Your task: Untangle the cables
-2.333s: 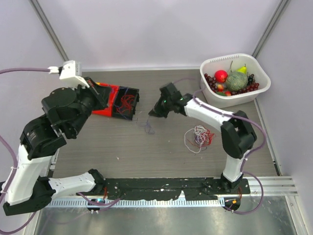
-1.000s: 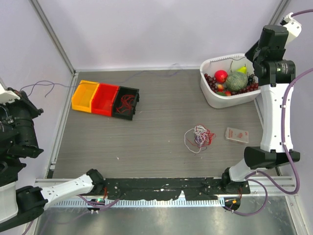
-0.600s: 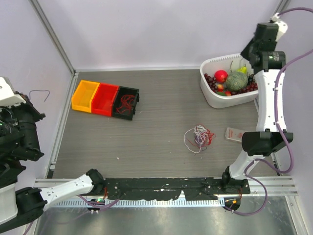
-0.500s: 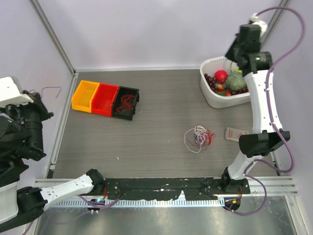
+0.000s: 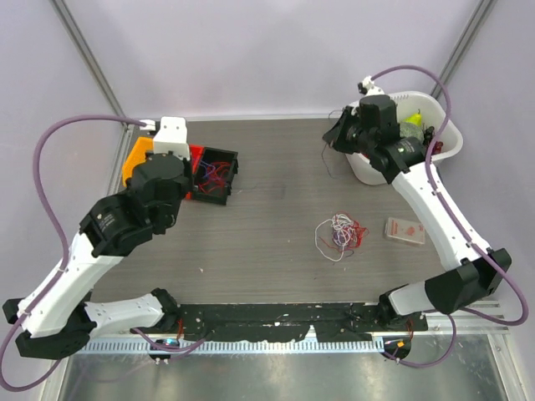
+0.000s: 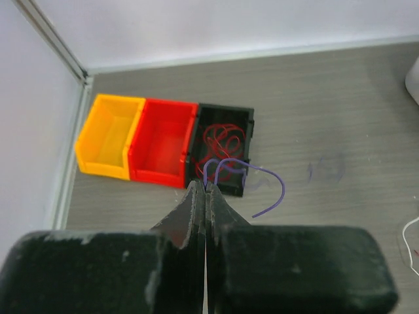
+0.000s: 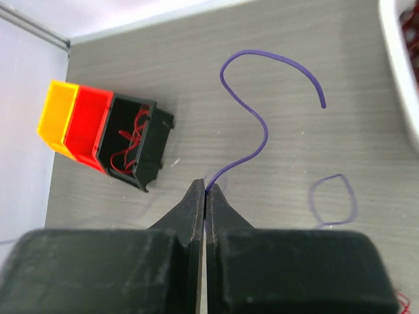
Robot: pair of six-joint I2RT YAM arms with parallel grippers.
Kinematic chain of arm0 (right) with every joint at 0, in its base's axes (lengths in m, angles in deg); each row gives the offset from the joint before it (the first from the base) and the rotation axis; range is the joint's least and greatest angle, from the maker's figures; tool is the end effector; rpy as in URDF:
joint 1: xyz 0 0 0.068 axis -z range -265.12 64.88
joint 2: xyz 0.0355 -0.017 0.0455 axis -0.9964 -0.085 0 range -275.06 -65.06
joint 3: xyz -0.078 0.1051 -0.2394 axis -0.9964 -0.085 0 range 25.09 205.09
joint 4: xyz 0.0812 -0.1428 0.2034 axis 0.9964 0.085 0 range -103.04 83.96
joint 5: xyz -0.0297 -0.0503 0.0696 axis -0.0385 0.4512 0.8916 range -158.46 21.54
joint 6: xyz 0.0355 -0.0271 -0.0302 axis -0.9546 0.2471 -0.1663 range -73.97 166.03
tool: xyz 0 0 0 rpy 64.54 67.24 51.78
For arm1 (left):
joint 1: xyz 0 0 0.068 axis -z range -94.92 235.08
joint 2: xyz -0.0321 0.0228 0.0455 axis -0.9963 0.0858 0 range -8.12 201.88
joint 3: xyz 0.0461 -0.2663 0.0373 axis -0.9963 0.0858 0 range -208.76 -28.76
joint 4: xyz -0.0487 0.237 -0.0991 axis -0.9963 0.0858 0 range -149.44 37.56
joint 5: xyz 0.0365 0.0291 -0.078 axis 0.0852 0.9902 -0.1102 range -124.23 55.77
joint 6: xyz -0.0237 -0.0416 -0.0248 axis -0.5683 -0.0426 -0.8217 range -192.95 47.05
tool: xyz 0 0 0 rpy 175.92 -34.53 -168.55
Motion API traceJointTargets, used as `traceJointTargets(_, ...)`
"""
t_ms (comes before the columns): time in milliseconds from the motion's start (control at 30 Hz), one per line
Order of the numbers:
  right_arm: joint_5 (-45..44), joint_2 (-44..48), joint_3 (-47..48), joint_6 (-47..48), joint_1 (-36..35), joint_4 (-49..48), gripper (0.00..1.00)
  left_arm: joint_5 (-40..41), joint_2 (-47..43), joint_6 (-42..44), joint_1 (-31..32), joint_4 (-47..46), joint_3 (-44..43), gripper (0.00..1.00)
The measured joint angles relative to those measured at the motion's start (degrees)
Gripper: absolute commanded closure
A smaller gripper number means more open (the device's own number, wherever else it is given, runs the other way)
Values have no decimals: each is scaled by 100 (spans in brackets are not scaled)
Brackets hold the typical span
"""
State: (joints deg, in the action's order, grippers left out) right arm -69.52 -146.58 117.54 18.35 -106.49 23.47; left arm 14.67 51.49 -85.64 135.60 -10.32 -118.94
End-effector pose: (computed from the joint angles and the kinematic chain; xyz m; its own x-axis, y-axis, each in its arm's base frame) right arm 0.2880 0.1120 0.4328 -0.5181 0.2961 -0.8024 -0.1219 0.9030 0.4119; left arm 0.1221 -0.1057 0.4865 -0.2091 0.0266 -0.9775 0.0073 0.9996 0.0257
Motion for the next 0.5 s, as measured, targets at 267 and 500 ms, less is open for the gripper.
traceJointTargets(267, 439, -553, -708, -330, 7, -367, 99, -400, -160, -911, 0, -2, 966, 100)
traceJointTargets(500, 299, -1193, -479, -149, 7, -350, 99, -852, -586, -1867, 0, 125, 1687, 100)
